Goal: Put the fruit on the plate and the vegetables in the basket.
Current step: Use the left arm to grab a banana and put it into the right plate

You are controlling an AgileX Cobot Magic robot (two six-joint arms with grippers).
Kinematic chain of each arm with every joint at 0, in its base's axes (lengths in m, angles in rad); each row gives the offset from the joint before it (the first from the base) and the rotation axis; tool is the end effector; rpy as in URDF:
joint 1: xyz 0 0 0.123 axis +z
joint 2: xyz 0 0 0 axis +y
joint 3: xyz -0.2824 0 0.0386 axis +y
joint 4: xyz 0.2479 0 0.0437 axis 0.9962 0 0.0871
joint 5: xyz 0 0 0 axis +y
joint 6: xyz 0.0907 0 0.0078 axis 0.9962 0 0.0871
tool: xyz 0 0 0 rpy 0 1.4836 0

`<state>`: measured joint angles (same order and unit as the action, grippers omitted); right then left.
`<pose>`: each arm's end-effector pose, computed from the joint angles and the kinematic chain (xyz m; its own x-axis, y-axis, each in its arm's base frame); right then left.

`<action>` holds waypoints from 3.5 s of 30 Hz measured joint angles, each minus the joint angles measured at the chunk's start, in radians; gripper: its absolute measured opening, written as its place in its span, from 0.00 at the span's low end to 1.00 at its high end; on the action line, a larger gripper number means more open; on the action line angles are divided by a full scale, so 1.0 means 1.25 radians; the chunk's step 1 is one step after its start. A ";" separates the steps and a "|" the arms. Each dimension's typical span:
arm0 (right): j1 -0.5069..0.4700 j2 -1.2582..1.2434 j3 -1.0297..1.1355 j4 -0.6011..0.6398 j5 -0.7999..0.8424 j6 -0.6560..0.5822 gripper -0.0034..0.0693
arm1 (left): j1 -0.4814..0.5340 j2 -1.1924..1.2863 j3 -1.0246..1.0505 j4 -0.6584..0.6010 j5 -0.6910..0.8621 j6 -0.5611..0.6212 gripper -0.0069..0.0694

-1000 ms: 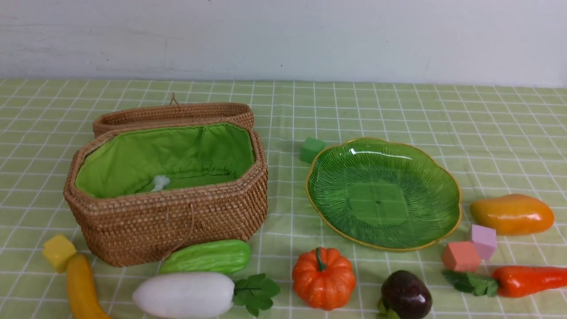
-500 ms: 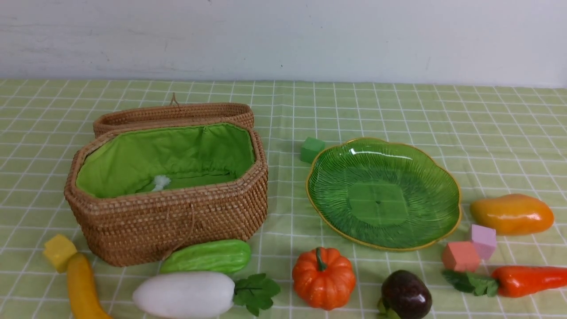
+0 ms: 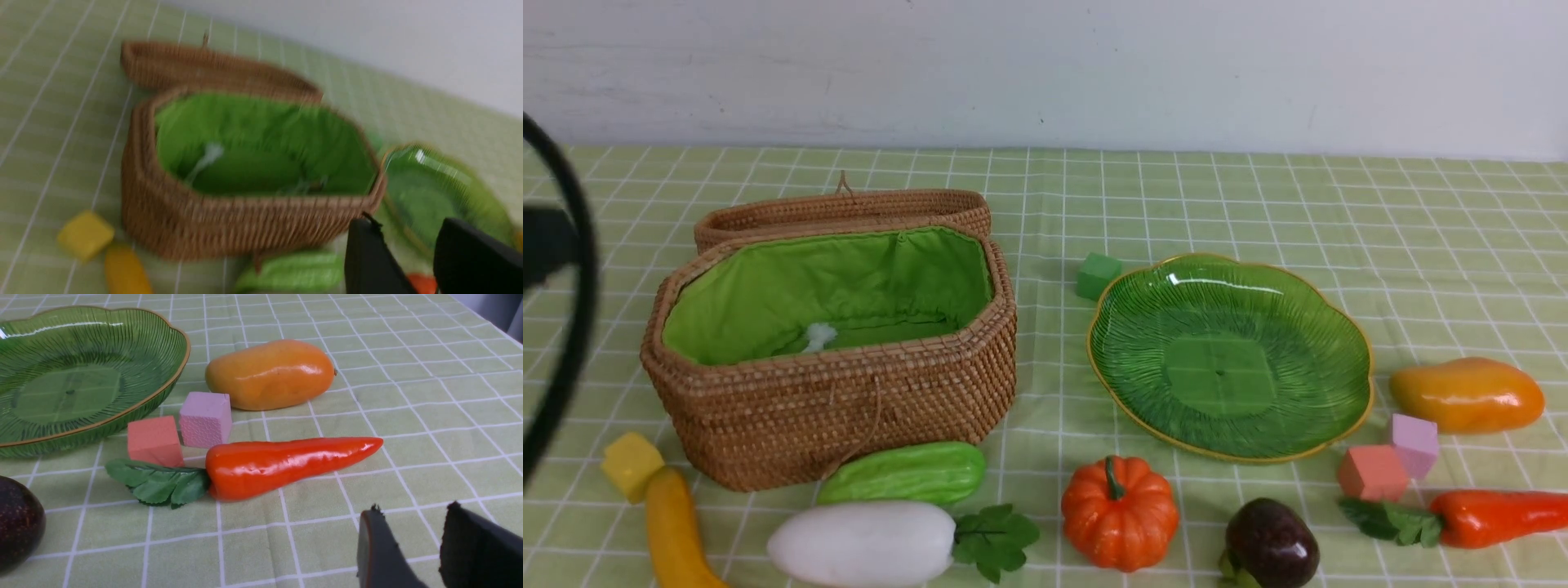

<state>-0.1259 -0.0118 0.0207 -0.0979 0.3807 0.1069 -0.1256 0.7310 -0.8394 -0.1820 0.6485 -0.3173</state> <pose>0.0515 -0.0099 0.1727 -0.2913 0.0530 -0.9552 0.1646 0.9864 0.0045 0.1365 -0.0273 0.3715 -0.4814 -0.3866 -0.7866 0.0083 0.8954 -0.4452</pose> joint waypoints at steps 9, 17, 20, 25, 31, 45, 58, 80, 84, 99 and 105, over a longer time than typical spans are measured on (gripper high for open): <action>0.000 0.000 0.000 0.000 0.000 0.000 0.38 | 0.000 0.262 0.000 0.028 0.190 -0.361 0.40; 0.000 0.000 0.000 0.000 0.000 0.000 0.38 | 0.000 0.504 -0.002 0.157 0.151 -0.483 0.40; 0.000 0.000 0.000 0.000 0.000 0.000 0.38 | 0.000 0.575 -0.002 0.181 0.146 -0.491 0.40; 0.000 0.000 0.000 0.000 0.000 0.000 0.38 | 0.000 0.670 -0.007 0.195 0.130 -0.495 0.40; 0.000 0.000 0.000 0.000 0.000 0.000 0.38 | 0.000 0.692 -0.016 0.200 0.125 -0.479 0.50; 0.000 0.000 0.000 0.000 0.000 0.000 0.38 | 0.000 0.703 -0.015 0.207 0.092 -0.402 0.58; 0.000 0.000 0.000 0.000 0.000 0.000 0.38 | 0.000 0.703 -0.015 0.204 0.122 -0.381 0.46; 0.000 0.000 0.000 0.000 0.000 0.000 0.38 | 0.000 0.543 -0.015 0.033 0.212 -0.227 0.46; 0.000 0.000 0.000 0.000 0.000 0.000 0.38 | -0.012 0.543 -0.012 -0.086 0.226 -0.146 0.46; 0.000 0.000 0.000 0.000 0.000 0.000 0.38 | -0.367 0.561 -0.096 -0.271 0.125 -0.082 0.46; 0.000 0.000 0.000 0.000 0.000 0.000 0.38 | -0.373 0.649 -0.304 -0.262 0.137 -0.081 0.46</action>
<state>-0.1259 -0.0118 0.0207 -0.0979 0.3807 0.1069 -0.5922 1.5429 -1.2188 -0.5094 0.8192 -0.4186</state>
